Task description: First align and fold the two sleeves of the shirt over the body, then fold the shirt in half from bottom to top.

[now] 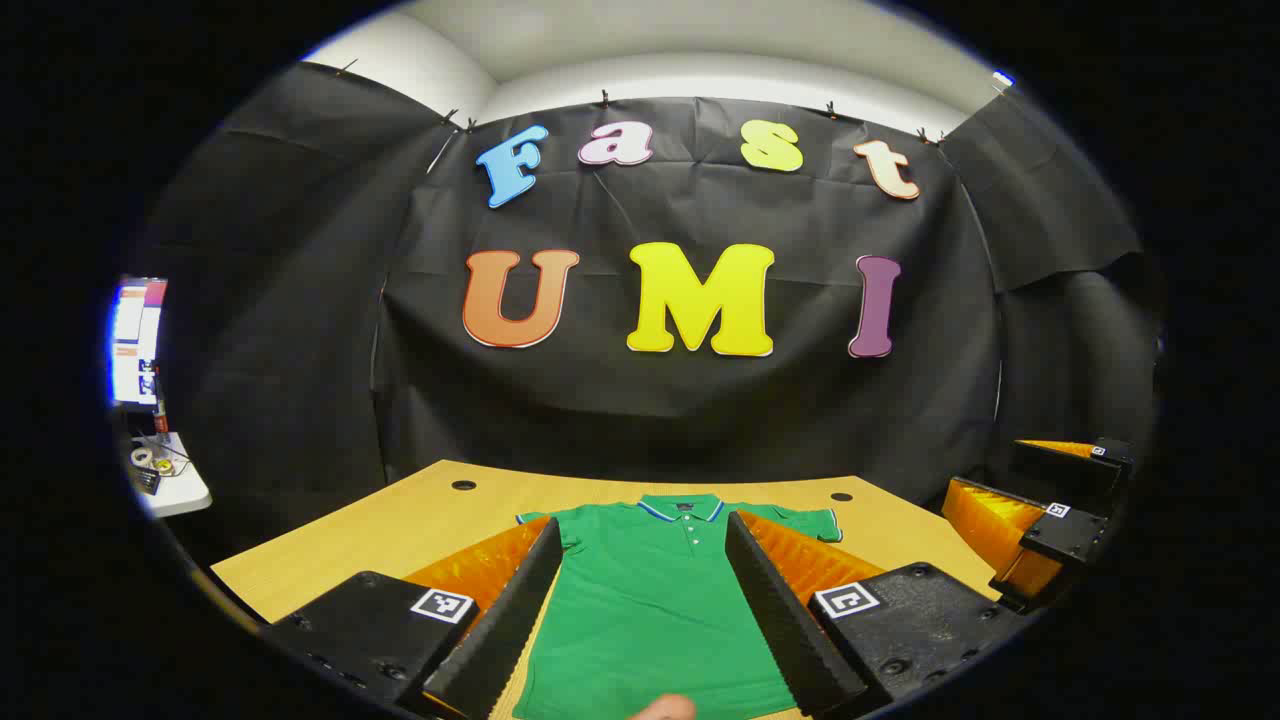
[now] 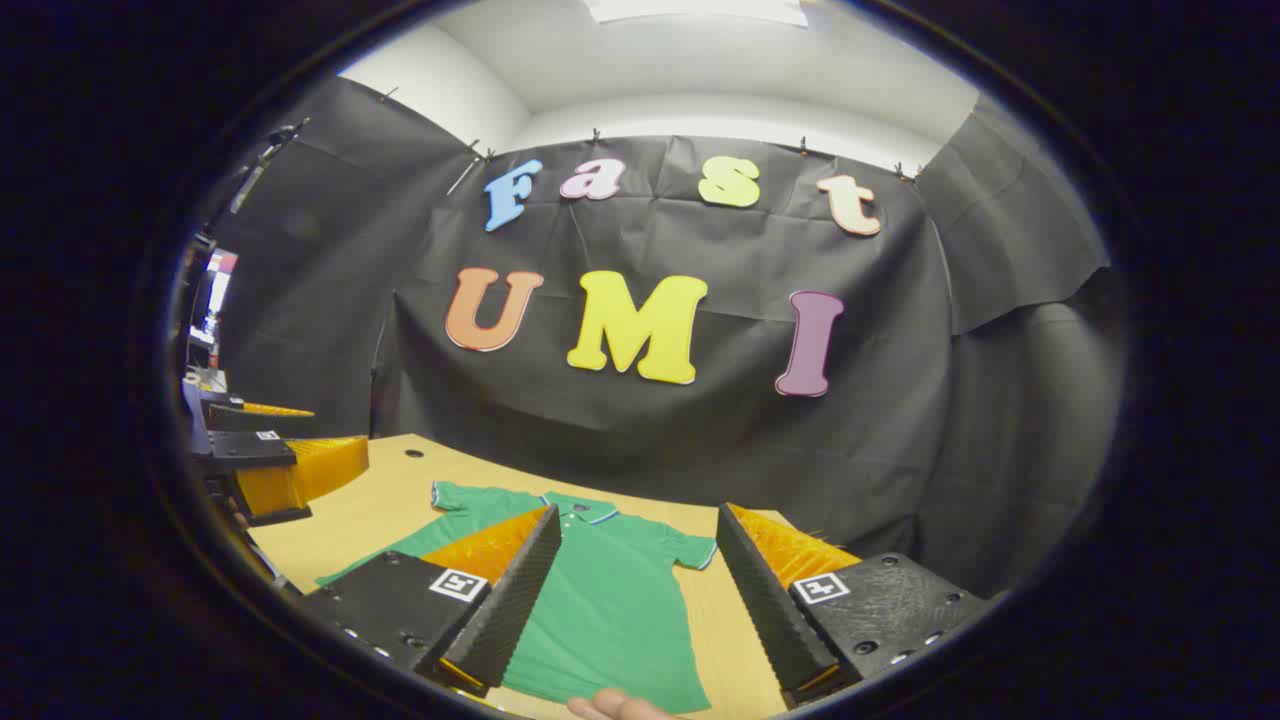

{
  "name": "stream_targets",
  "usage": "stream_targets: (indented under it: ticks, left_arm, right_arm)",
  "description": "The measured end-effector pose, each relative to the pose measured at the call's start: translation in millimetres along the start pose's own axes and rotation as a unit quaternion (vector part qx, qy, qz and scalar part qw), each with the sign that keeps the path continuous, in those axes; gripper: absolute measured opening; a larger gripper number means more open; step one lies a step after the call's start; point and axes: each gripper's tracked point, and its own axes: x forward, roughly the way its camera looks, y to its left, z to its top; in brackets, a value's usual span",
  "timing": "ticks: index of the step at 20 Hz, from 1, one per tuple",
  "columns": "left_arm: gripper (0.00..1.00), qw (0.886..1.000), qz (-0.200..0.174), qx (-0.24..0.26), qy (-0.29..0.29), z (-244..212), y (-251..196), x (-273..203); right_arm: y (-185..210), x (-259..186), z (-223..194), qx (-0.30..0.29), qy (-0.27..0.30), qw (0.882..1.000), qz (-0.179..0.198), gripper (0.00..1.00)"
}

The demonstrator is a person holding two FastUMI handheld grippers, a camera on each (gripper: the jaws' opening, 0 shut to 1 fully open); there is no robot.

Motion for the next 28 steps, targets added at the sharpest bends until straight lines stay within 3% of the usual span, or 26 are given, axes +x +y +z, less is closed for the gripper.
stream_targets:
  ticks: [4,8,13,19,23,28]
  left_arm:
    - [1.0,1.0,-0.011,0.011,-0.001,-2.5,-5.9,-0.7]
    - [1.0,1.0,0.007,0.014,-0.003,-3.8,1.7,3.2]
    - [1.0,1.0,0.005,0.006,0.023,-19.5,-1.5,12.1]
    - [1.0,0.999,0.005,-0.001,0.043,-34.7,-5.3,19.7]
    - [1.0,0.999,0.011,0.003,0.039,-33.2,-4.0,22.4]
    - [1.0,0.999,0.011,0.019,0.034,-34.0,-4.1,22.9]
  right_arm:
    - [-0.7,0.1,-2.3,0.014,0.001,1.0,0.004,0.95]
    - [-10.6,6.7,-2.2,0.012,-0.008,1.0,-0.003,0.95]
    - [-11.7,5.8,-23.4,0.033,0.022,0.999,0.008,0.95]
    - [-35.1,21.1,-33.5,0.038,0.032,0.999,-0.012,0.96]
    - [-61.9,72.2,-31.1,0.028,0.036,0.998,-0.042,0.96]
    - [-95.4,172.0,-56.3,0.042,0.083,0.993,-0.073,0.95]
